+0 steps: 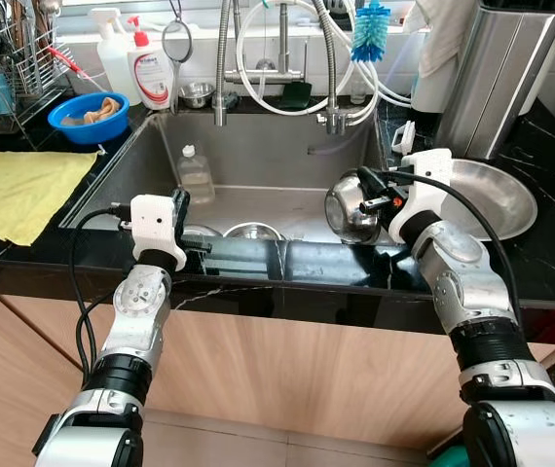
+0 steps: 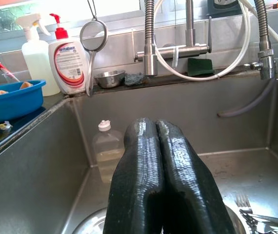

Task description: Kitchen organization

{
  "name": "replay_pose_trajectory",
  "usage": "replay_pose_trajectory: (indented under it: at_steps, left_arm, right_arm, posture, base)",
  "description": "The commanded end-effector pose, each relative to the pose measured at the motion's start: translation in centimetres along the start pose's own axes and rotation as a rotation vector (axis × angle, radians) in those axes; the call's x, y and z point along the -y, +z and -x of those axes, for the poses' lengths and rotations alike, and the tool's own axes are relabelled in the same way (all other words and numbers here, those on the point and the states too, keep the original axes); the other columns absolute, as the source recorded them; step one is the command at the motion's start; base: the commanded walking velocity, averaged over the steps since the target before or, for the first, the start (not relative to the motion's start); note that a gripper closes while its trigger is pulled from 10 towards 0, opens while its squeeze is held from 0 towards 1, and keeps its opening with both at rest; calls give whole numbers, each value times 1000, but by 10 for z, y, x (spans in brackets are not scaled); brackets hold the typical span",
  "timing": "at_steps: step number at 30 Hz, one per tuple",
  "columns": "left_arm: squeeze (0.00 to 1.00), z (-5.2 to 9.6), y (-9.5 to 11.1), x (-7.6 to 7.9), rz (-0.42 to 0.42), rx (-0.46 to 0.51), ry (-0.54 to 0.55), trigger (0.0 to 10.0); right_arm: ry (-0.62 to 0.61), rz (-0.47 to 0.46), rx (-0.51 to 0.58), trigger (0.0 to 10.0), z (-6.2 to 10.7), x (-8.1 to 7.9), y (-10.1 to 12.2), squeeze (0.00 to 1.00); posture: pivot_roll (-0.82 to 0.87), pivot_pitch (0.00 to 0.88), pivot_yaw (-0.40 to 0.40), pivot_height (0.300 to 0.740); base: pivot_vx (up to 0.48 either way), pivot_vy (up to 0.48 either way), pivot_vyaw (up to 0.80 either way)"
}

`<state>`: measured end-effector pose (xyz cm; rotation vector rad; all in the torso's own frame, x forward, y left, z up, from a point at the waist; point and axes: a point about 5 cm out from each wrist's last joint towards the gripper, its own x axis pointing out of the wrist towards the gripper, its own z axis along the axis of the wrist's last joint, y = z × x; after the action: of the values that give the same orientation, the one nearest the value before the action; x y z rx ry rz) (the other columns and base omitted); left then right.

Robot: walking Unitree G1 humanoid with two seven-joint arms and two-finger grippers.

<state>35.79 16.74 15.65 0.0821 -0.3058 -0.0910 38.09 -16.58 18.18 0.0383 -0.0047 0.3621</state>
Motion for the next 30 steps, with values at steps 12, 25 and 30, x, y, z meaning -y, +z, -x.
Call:
replay_pose_trajectory:
  at_steps: [12, 25, 30]
  left_arm:
    - [0, 1, 3, -1, -7, 19, 6, 10000]
    - [0, 2, 3, -4, -12, 16, 16, 10000]
    - [0, 1, 3, -5, -14, 14, 17, 10000]
  right_arm:
    - [-13, 29, 32, 10000, -7, -1, 8, 1000]
    - [-58, 152, 102, 10000, -6, -4, 29, 0]
    - [-158, 203, 192, 10000, 4, 7, 56, 0]
  posture:
    - [-24, 0, 34, 740]
    - [-31, 0, 38, 740]
    - [-37, 0, 41, 740]
  base:
    - [0, 0, 0]
    - [0, 0, 0]
    - [0, 0, 0]
